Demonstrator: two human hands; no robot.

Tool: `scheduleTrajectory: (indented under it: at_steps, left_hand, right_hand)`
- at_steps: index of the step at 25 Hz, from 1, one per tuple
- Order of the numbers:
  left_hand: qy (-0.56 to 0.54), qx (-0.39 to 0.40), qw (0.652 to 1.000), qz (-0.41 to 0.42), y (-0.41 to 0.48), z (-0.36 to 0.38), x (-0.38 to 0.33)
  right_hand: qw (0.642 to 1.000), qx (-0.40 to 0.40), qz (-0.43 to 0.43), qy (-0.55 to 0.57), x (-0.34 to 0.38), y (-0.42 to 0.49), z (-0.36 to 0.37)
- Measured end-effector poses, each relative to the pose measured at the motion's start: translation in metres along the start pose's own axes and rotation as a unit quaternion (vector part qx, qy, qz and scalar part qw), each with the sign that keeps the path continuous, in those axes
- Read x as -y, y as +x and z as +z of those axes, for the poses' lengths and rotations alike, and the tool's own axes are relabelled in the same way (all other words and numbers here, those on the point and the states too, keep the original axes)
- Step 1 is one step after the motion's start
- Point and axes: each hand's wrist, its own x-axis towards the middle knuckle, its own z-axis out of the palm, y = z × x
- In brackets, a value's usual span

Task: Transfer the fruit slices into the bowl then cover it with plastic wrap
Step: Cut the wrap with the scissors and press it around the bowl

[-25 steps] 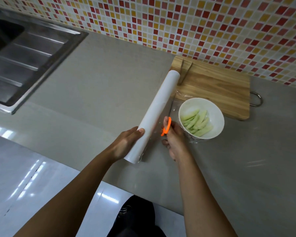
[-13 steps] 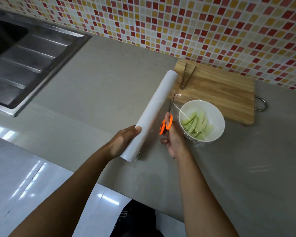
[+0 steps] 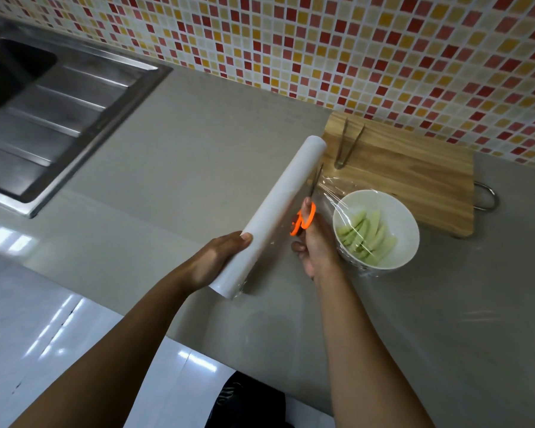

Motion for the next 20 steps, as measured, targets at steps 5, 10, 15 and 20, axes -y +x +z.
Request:
scheduleTrajectory:
  at_steps: [5, 10, 15, 20]
  left_hand:
    - [-0.018, 0.016, 1.0, -0.01, -0.001, -0.008, -0.004]
    - [-0.043, 0.022, 0.999, -0.023, -0.006, -0.016, -0.009]
    - [-0.041, 0.024, 0.998, -0.039, -0.014, -0.025, -0.009]
    - [-0.059, 0.005, 0.997, -0.04, -0.025, -0.036, 0.001]
  right_hand:
    - [1.0, -0.011, 0.005, 0.026, 0.007, 0.013, 0.01]
    - [0.999, -0.02, 0.008, 0.027, 0.009, 0.024, 0.013]
    - [0.999, -0.03, 0.003, 0.031, 0.014, 0.033, 0.019]
    - [0.996, -0.078, -0.006, -0.044, 0.013, 0.03, 0.023]
